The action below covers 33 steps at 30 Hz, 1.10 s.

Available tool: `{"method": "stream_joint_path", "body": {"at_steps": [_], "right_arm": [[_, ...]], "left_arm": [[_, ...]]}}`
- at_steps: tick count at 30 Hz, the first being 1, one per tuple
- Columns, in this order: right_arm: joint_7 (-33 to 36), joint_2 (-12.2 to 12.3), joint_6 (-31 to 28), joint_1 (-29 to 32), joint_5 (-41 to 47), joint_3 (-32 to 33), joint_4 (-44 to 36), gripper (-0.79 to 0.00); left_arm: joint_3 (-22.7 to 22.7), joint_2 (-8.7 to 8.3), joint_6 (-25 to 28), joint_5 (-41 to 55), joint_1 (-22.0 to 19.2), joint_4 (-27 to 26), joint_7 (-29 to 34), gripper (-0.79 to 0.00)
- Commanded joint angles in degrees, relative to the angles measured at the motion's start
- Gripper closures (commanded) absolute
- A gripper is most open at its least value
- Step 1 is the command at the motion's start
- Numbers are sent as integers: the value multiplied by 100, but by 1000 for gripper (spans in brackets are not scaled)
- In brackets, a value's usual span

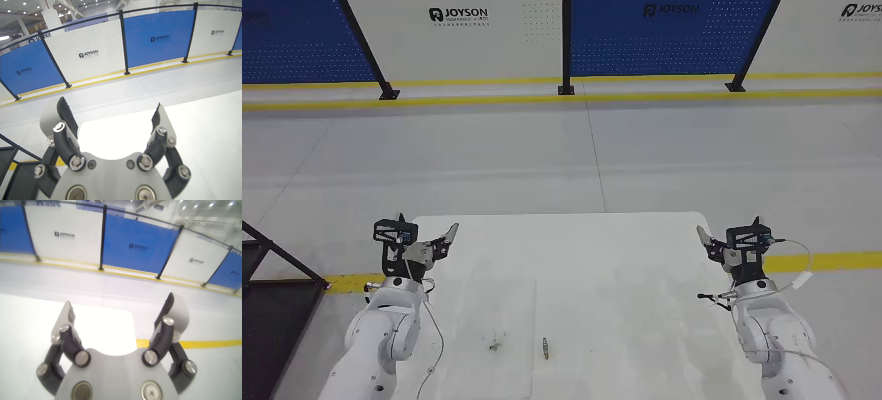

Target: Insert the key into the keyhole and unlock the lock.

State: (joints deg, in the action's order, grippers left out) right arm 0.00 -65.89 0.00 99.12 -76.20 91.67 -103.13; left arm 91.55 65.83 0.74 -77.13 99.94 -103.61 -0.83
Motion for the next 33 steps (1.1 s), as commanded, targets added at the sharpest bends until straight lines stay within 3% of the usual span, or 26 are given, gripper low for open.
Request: {"method": "stream_joint_path", "body": {"at_steps": [1, 4, 9, 16, 19, 22, 26, 33], "right_arm": [[0, 0, 0, 0, 0, 0, 0, -785], [0, 0, 0, 0, 0, 0, 0, -785], [0, 0, 0, 0, 0, 0, 0, -785], [0, 0, 0, 0, 0, 0, 0, -785], [0, 0, 0, 0, 0, 0, 0, -785], [0, 0, 0, 0, 0, 0, 0, -785], [0, 0, 0, 0, 0, 0, 0, -785], [0, 0, 0, 0, 0, 0, 0, -785]], "left_arm": [[15, -10, 146, -239, 280, -77, -237, -785], [173, -24, 368, -254, 751, -278, -490, -785], [719, -87, 1193, -191, 1639, -816, -505, -785], [1280, -175, 3031, 138, 2974, -1495, 86, -785], [1405, -229, 4042, 695, 3212, -1517, 625, -785], [1294, -248, 4252, 1198, 3296, -1536, 1312, -785], [1009, -272, 4082, 1829, 3208, -1598, 2417, -785], [319, -299, 3208, 2231, 2581, -1535, 4042, -785]]}}
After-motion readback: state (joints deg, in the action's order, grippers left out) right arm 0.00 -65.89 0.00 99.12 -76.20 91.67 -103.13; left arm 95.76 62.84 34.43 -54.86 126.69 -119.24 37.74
